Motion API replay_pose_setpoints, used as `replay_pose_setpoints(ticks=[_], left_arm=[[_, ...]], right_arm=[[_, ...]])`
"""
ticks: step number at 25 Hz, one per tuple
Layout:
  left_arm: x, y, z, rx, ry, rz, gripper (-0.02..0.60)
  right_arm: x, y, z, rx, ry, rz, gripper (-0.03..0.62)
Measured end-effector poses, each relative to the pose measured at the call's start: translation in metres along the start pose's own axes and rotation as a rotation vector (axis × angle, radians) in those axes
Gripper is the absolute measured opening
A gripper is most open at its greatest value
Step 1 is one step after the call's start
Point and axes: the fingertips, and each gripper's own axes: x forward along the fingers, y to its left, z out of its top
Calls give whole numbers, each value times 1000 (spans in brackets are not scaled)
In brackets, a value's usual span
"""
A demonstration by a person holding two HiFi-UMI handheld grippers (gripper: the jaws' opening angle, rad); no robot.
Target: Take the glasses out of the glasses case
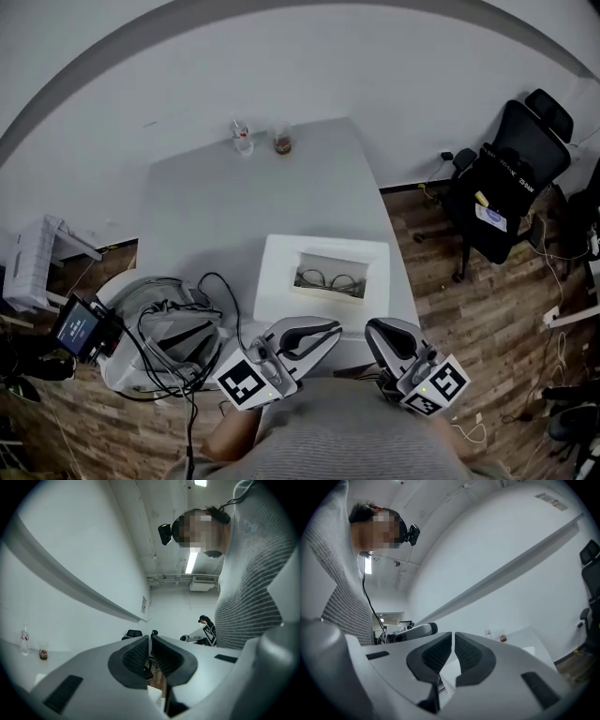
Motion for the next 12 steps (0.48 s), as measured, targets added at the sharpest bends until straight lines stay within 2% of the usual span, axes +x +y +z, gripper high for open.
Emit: replay_pose_setpoints(ticks=[4, 7, 11, 12], left_arm=[[2, 11, -2, 32, 74, 10, 15], [3, 25, -4, 66, 135, 6, 15], [8, 50, -23, 180, 323, -40, 21], [10, 56, -28, 199, 369, -57, 41]], right_arm=[[9, -1, -5, 16, 45, 95, 15], [14, -4, -5, 22, 59, 128, 15], [16, -10, -8, 34, 72, 131, 15], [16, -12, -8, 35, 74, 129, 15]])
